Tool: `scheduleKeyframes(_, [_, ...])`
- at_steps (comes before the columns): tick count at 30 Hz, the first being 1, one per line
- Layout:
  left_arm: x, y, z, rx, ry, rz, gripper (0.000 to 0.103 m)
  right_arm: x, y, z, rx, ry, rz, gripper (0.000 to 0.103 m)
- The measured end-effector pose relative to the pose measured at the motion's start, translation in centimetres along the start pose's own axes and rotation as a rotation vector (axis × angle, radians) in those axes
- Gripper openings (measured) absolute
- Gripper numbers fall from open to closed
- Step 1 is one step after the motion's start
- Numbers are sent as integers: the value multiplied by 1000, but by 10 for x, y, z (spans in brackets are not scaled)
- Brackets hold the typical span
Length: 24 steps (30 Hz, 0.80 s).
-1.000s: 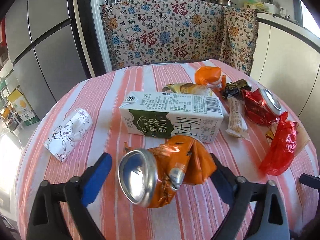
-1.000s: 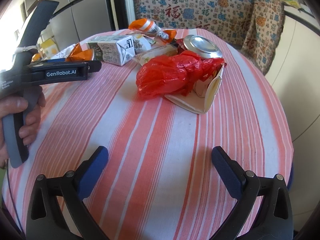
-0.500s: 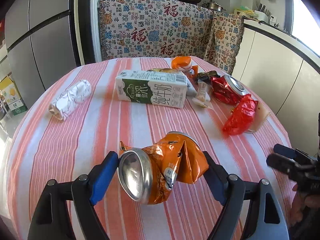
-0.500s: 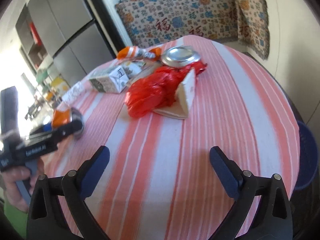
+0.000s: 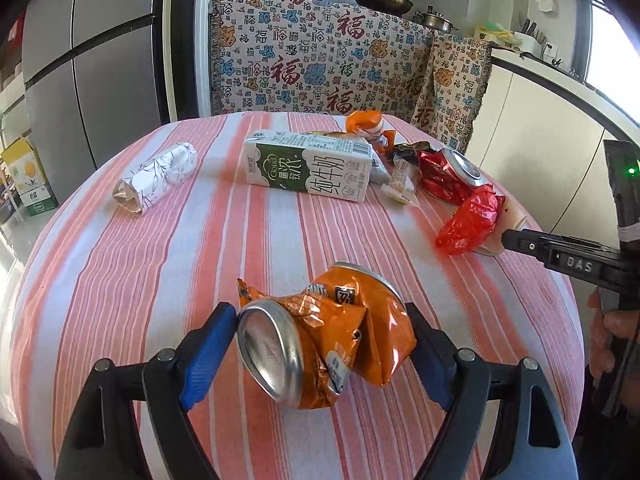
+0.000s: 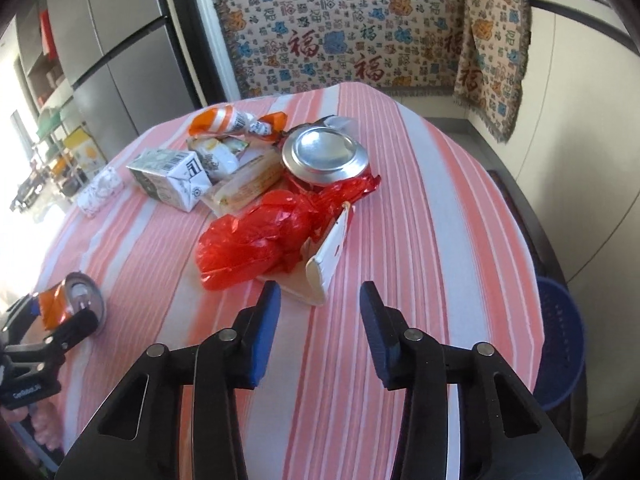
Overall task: Collect trash
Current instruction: 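Grasp the white-and-red paper wrapper with the right tool while the left holds the chip bag, then carry the chip bag and paper wrapper in both tools over the wastebasket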
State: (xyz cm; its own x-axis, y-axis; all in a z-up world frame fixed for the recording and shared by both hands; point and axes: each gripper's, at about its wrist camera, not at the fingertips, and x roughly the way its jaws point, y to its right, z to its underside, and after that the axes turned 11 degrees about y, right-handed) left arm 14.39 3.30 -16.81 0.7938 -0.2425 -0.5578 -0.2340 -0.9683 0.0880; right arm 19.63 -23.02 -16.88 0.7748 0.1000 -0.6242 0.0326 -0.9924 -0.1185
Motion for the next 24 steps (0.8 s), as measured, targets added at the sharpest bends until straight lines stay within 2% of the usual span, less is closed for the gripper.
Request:
scheduleKeyframes(1, [0,0,0,0,-1,0,84,2,2,-1,-2,5,-2,27])
scheduleKeyframes(2, [-1,0,0,0,-2,1,84,4,3,-3,-8,13,-3,12])
scheduleKeyframes(3, [-1,0,-1,1,-3,2,84,4,4,-4,-16,16,2,8])
scheduleKeyframes(7, [-6,3,-1,5,-3,16,80,-20,8,-8,-41,33,-6,6])
scheduleKeyframes(8, [-7,5,-2,6,-3,24,76,-28,8,-9,-56,40,-2,6])
scheduleKeyframes(9, [-8,6,-2,3,-6,39,63,-37,8,-9,-78,46,12,6])
scheduleKeyframes(11, [-7,12,-4,2,-16,53,63,-51,11,-8,-116,56,43,6])
scheduleKeyframes(15, [-4,21,-3,11,-14,53,60,-62,26,-4,-106,50,56,6])
scheduleKeyframes(20, [-13,19,-4,-29,-7,98,57,-80,38,4,-47,61,12,6])
scheduleKeyframes(24, [-22,23,-3,-23,1,90,56,-93,40,10,-11,76,-25,6])
